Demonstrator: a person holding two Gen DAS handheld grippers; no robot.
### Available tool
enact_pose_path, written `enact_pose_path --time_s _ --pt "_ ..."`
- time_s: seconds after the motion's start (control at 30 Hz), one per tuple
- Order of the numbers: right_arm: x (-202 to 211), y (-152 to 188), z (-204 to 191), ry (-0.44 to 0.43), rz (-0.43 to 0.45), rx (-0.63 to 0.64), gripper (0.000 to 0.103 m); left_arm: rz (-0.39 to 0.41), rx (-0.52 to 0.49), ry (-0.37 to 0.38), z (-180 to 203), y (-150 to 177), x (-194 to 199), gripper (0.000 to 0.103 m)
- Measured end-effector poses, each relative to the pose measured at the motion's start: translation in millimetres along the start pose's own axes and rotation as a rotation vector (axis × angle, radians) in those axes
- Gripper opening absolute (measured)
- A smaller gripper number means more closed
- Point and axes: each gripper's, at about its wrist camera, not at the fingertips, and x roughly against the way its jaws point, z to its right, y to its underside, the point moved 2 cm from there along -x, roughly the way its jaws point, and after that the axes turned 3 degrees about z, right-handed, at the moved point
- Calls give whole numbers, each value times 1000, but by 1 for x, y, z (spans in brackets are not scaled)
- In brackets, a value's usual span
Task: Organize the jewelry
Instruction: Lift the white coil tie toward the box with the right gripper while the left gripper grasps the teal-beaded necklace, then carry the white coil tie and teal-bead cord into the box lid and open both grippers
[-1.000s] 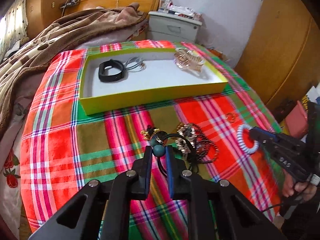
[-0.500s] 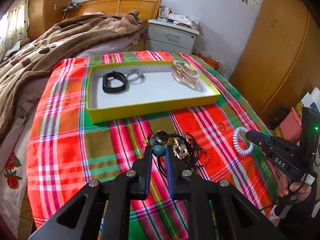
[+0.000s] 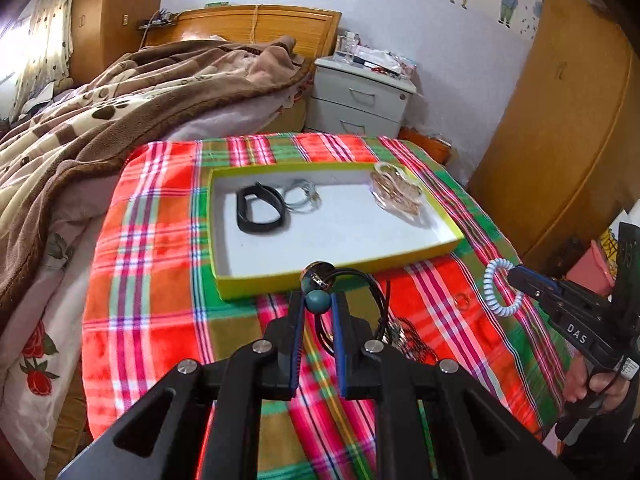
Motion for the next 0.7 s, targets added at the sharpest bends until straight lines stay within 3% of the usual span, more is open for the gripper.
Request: enact_pose_path --time_s 0.4,0.7 --pt "-39 -46 -22 -28 8 43 10 1 22 -41 -22 -33 -24 14" --pt "-94 -75 -38 -45 -49 71 10 -47 37 -68 -31 -41 -56 14"
